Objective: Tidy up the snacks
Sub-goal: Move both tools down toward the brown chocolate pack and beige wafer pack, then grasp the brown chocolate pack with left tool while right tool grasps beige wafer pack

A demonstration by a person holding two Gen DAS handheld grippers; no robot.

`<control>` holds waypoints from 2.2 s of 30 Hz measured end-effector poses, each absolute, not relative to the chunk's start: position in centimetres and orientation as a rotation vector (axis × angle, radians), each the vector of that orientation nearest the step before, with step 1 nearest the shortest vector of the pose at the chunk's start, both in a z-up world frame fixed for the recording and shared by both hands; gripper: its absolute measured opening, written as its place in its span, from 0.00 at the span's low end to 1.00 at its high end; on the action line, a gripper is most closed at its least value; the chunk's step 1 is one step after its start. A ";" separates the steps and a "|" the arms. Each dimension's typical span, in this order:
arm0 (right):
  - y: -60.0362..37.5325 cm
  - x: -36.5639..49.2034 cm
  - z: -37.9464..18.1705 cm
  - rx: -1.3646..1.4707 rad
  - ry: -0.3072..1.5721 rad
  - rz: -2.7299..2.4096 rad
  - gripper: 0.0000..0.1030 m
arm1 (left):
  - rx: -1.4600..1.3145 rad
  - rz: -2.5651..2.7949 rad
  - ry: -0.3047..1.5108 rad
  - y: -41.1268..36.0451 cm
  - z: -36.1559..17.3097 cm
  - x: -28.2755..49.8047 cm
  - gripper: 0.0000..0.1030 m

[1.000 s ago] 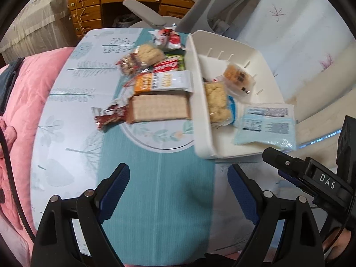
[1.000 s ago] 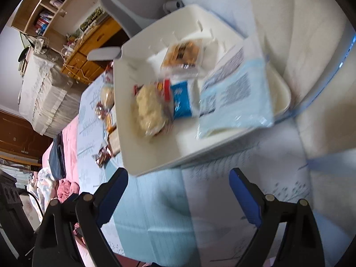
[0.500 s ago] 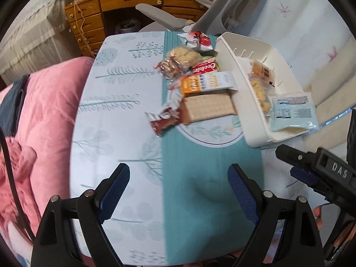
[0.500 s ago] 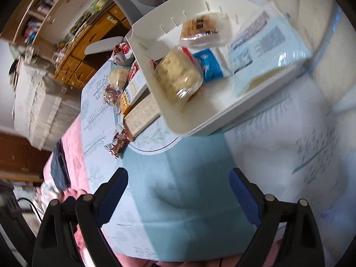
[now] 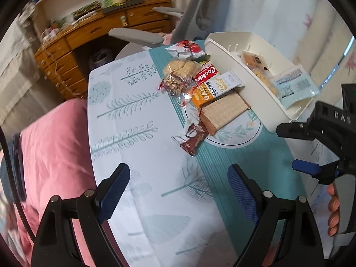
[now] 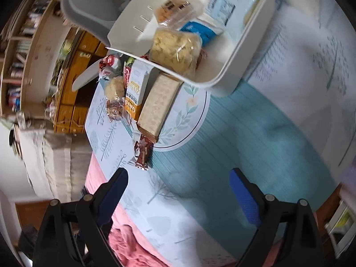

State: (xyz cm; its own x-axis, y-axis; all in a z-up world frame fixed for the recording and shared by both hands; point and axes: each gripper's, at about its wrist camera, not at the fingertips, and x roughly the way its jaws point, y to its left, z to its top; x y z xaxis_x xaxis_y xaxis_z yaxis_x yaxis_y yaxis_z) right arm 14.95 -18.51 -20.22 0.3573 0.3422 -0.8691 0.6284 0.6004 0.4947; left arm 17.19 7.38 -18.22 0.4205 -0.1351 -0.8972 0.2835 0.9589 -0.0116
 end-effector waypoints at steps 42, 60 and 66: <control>-13.5 31.1 -28.1 0.750 1.418 -0.561 0.84 | 0.213 -0.392 1.160 4.5 -30.8 25.8 0.44; -9.5 34.3 -27.8 0.481 1.478 -0.536 0.66 | 0.071 -0.309 1.207 9.5 -29.0 26.1 0.36; -8.0 32.3 -27.8 0.491 1.546 -0.450 0.66 | 0.053 -0.241 1.217 11.3 -27.2 25.3 0.36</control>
